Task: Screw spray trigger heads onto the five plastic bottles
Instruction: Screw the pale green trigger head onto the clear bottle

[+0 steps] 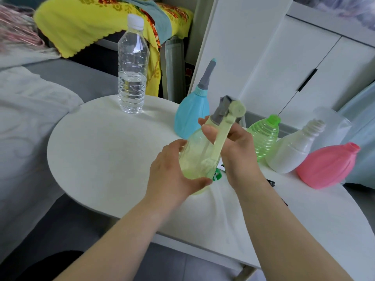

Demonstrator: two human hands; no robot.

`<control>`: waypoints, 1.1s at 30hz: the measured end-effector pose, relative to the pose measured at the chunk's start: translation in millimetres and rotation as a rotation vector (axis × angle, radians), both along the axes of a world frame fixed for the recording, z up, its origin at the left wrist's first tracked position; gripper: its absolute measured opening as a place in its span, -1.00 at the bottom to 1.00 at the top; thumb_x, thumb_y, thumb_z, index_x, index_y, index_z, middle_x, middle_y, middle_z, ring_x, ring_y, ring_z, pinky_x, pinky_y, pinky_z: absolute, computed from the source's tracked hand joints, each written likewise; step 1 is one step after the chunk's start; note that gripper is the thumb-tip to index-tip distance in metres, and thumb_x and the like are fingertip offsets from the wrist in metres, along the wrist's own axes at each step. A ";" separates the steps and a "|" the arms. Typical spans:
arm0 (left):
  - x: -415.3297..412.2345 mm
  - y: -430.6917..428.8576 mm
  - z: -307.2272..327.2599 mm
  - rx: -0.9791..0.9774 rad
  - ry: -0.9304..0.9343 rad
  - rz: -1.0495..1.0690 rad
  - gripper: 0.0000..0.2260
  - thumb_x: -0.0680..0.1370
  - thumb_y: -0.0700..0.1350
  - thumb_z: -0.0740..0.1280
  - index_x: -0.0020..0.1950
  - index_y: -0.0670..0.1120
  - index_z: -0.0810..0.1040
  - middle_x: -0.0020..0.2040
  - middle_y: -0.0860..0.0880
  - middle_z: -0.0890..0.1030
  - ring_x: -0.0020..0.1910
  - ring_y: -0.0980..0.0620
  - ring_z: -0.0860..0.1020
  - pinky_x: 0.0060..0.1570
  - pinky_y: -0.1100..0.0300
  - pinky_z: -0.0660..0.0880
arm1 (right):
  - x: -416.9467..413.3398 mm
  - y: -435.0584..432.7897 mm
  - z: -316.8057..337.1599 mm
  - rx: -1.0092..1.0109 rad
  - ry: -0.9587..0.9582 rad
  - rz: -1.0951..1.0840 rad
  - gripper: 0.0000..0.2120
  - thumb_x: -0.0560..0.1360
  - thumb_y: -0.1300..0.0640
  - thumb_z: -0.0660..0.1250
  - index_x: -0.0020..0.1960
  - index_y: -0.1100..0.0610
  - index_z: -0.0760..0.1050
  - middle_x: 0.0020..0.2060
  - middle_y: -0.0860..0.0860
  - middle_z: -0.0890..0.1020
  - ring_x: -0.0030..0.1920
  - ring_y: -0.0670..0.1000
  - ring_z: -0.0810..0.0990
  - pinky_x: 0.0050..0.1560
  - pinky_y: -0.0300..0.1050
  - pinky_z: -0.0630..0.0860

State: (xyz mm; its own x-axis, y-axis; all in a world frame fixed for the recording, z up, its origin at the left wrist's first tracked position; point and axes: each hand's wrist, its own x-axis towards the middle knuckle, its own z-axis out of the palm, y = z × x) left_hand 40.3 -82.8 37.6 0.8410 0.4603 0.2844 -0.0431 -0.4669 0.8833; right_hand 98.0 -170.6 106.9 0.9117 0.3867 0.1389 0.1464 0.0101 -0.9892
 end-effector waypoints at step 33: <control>-0.3 44.7 2.3 -0.318 0.094 -0.527 -0.40 0.17 -0.12 0.41 0.04 0.37 0.28 0.10 0.37 0.40 0.08 0.51 0.37 -0.10 0.63 0.33 | 7.9 0.2 -10.3 -0.001 -0.093 0.258 -0.85 0.34 0.06 0.34 -0.11 -0.11 0.58 -0.11 -0.14 0.68 0.01 -0.19 0.60 0.04 -0.27 0.55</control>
State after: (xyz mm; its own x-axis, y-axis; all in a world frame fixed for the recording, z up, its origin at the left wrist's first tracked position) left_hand 40.0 -38.1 39.9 0.9930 0.0263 0.1149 -0.1111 -0.1174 0.9869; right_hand 105.9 -170.4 96.6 0.7664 0.6045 0.2171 0.2299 0.0576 -0.9715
